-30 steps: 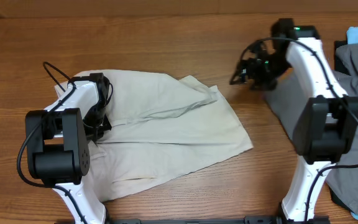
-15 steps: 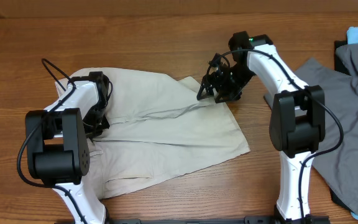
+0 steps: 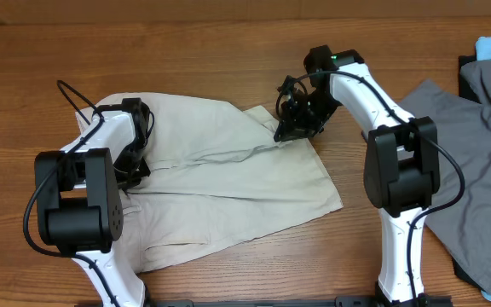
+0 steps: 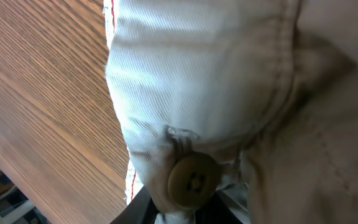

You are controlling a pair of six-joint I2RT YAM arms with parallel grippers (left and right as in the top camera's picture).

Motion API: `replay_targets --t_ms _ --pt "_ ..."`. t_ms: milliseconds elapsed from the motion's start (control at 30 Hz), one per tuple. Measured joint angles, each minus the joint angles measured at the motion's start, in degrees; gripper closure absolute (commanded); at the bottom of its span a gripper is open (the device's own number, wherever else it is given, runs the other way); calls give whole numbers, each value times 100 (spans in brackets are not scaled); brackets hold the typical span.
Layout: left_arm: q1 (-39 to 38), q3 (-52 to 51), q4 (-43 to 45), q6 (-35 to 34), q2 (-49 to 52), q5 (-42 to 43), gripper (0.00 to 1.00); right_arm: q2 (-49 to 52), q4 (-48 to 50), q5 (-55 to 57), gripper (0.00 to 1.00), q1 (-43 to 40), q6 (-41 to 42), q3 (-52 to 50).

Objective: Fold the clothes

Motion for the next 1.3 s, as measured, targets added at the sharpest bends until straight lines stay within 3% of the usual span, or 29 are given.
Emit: replay_targets --t_ms 267,467,567,767,967,1033,1100,1133,1200,1300 --pt "0 0 2 0 0 0 80 22 409 31 96 -31 168 181" --pt "-39 44 57 2 0 160 80 94 352 695 96 -155 387 2170" --pt "-111 105 105 0 0 262 80 90 -28 1381 96 -20 476 2564" --pt "-177 168 122 17 -33 612 80 96 -1244 3082 96 -7 1176 2004" --pt "-223 184 109 20 -61 859 79 98 -1821 3145 95 -164 1755 1429" --pt "-223 184 109 20 -61 861 79 98 -2227 2459 90 -378 1056 1429" --pt "-221 175 103 20 -59 754 79 98 -2339 2249 66 -588 612 1412" --pt "-188 151 103 20 -57 643 78 98 -2339 2310 59 -667 522 1412" --pt "-52 90 81 33 -55 393 78 98 -2063 2544 53 -876 501 1401" --pt "7 74 83 44 -46 254 77 98 -1475 2800 32 -962 551 1397"
